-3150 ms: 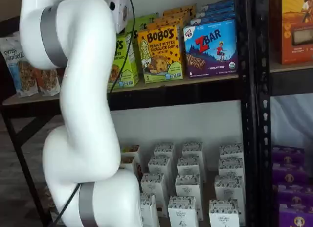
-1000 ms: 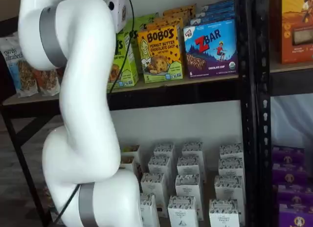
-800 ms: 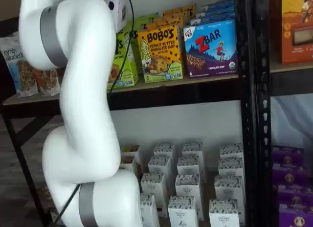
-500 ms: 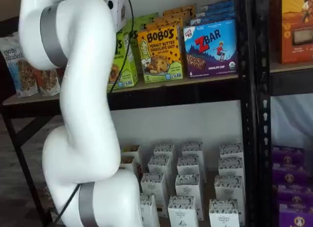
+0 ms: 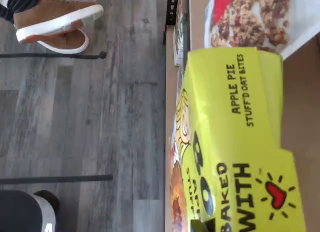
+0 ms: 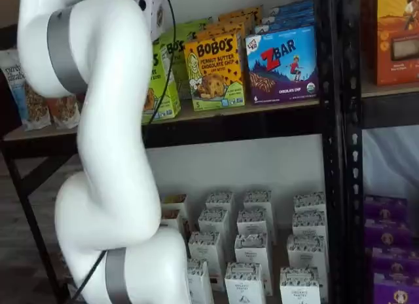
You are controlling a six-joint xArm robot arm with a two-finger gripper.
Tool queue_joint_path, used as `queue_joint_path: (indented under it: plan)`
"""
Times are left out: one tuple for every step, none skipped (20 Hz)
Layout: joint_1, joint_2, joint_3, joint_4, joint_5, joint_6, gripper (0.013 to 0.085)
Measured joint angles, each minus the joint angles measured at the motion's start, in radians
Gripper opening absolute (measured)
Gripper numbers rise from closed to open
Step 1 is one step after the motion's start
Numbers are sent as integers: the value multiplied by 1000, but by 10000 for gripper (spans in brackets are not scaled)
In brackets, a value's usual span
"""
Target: Pick the green box on the top shelf, the fourth from the left
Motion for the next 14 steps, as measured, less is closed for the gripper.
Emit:
queue_joint_path:
  plan:
    - [3, -11, 10, -4, 0, 3, 210]
    - [5, -22, 20, -5, 0, 5, 210]
    - [6, -33, 30, -7, 0, 6, 210]
    - [6, -47, 42, -7, 1, 7, 210]
    - [5, -57, 50, -6, 4, 7, 210]
    - [4, -68, 59, -4, 6, 7, 210]
    - [2, -78, 67, -3, 8, 6, 210]
    - [0, -88, 75, -2, 12, 5, 210]
    - [-5, -105, 86, 0, 21, 3, 210]
    - [-7, -112, 91, 1, 26, 2, 210]
    - [-11, -121, 94, 3, 37, 0, 210]
    - [-15, -130, 100, 5, 45, -2, 210]
    - [-19, -142, 108, 7, 51, -4, 210]
    - [-21, -152, 115, 9, 54, -5, 210]
